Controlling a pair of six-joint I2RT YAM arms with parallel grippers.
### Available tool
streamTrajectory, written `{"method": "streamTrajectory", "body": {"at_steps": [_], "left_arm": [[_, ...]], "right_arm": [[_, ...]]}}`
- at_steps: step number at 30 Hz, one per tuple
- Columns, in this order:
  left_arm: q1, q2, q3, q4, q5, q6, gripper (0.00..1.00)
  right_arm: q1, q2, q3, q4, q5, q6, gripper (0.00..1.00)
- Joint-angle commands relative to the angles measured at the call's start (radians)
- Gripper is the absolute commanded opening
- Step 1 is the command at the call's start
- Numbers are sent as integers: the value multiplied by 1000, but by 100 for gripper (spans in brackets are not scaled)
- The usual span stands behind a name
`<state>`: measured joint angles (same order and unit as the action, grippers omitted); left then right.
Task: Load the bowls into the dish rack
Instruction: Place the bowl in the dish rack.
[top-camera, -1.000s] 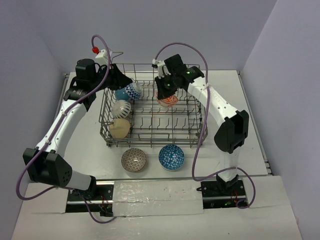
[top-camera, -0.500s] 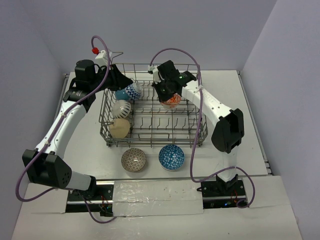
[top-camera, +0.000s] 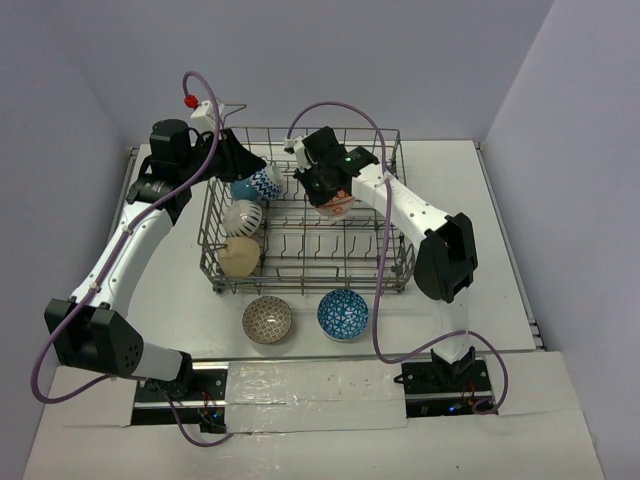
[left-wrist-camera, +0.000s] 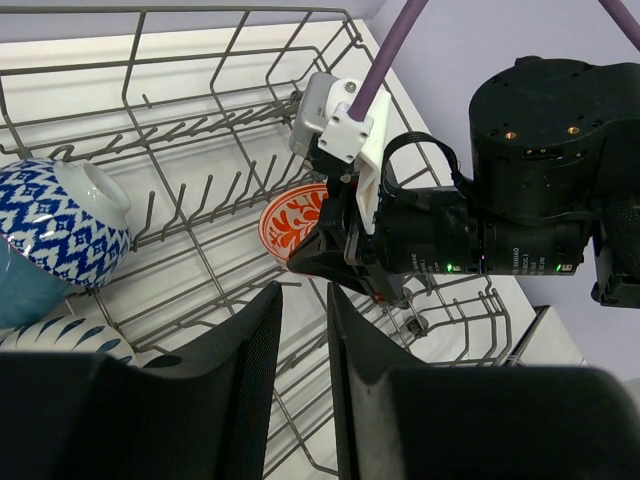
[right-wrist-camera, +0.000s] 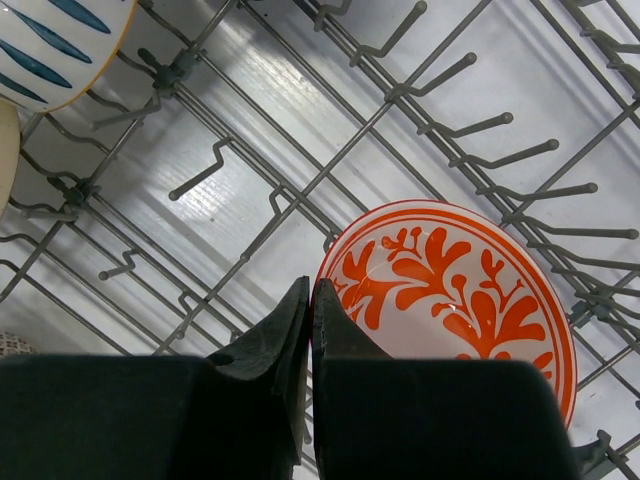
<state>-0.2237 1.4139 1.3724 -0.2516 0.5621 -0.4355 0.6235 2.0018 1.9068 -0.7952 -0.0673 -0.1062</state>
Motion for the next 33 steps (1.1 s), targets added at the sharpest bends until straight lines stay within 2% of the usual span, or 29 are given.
{"method": "streamTrajectory", "body": {"at_steps": [1, 6, 8, 11, 20, 23, 27, 33], "left_arm": [[4, -18, 5, 34, 25, -3, 30], [3, -15, 8, 29, 27, -5, 31], [4, -13, 8, 28, 27, -6, 31], [6, -6, 13, 22, 30, -8, 31], [7, 11, 19, 11, 44, -9, 31], [7, 13, 17, 12, 48, -11, 31], [6, 25, 22, 8, 56, -14, 31], [7, 46, 31, -3, 90, -12, 31]], "right_arm": [[-1, 25, 24, -7, 27, -24, 0], [-1, 48, 32, -13, 27, -29, 2], [-2, 57, 26, -13, 27, -27, 8], [-1, 69, 20, -16, 20, -29, 12], [-4, 77, -12, -10, 20, -27, 13], [-4, 80, -26, -10, 20, -27, 15], [-4, 75, -43, -6, 24, -29, 29], [-4, 71, -48, 8, 32, -21, 37]]}}
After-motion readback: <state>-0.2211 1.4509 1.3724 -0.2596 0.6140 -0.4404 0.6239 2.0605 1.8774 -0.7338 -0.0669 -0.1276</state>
